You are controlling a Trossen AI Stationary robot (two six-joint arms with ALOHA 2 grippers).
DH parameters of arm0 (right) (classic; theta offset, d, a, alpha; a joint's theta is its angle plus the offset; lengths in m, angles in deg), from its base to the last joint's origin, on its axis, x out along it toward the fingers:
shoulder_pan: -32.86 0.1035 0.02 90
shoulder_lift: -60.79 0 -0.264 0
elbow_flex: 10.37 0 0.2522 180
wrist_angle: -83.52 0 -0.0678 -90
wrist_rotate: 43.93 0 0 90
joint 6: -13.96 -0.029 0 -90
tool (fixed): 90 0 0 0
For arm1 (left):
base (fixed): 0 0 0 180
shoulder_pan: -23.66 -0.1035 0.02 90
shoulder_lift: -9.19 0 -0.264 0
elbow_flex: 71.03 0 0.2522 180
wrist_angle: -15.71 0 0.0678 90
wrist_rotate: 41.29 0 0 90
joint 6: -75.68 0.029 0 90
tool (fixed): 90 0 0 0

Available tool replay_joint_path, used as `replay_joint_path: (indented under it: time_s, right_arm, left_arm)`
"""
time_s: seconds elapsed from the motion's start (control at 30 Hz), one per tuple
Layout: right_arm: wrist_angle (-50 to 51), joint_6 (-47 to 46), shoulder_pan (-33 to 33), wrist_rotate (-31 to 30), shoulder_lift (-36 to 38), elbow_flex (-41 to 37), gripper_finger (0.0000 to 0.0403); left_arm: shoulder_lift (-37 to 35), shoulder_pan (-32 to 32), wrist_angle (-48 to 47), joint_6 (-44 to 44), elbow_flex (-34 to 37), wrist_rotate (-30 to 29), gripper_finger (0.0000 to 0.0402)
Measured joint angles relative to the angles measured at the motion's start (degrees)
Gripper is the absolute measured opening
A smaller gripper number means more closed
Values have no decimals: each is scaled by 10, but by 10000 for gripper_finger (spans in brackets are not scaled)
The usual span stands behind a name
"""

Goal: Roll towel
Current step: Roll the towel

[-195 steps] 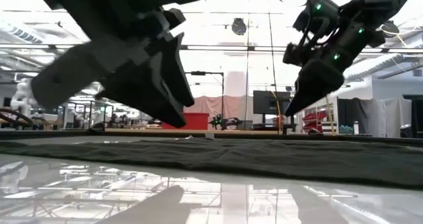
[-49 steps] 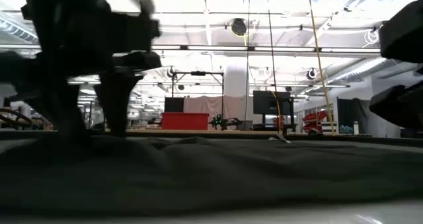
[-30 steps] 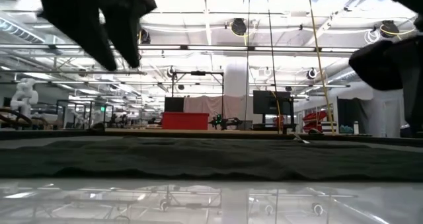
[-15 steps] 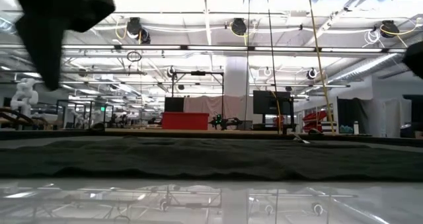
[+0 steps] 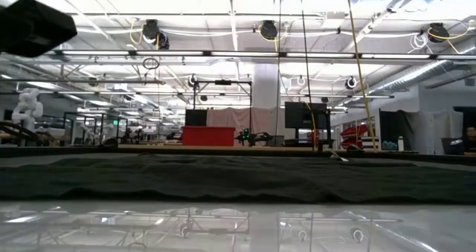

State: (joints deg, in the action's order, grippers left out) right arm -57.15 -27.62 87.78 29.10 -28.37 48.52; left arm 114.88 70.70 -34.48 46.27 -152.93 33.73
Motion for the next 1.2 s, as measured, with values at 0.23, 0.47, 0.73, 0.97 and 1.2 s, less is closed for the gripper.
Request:
replay_joint_path:
  time_s: [0.23,0.47,0.73,0.97,1.2]
  right_arm:
    - [-21,-3,0,1,0,-5,132]
    - [-92,-50,0,0,1,-64,132]
    - [-132,-58,0,-5,2,-83,89]
    - [-144,-40,0,3,1,-85,7]
    - [-138,-13,-1,9,0,-71,2]
  left_arm:
    - [0,0,39,-3,26,2,189]
    - [0,-1,64,-18,52,14,189]
    - [-3,-6,65,-3,69,12,111]
    - [-3,-16,65,28,70,19,9]
    - [-15,-18,59,44,64,4,4]
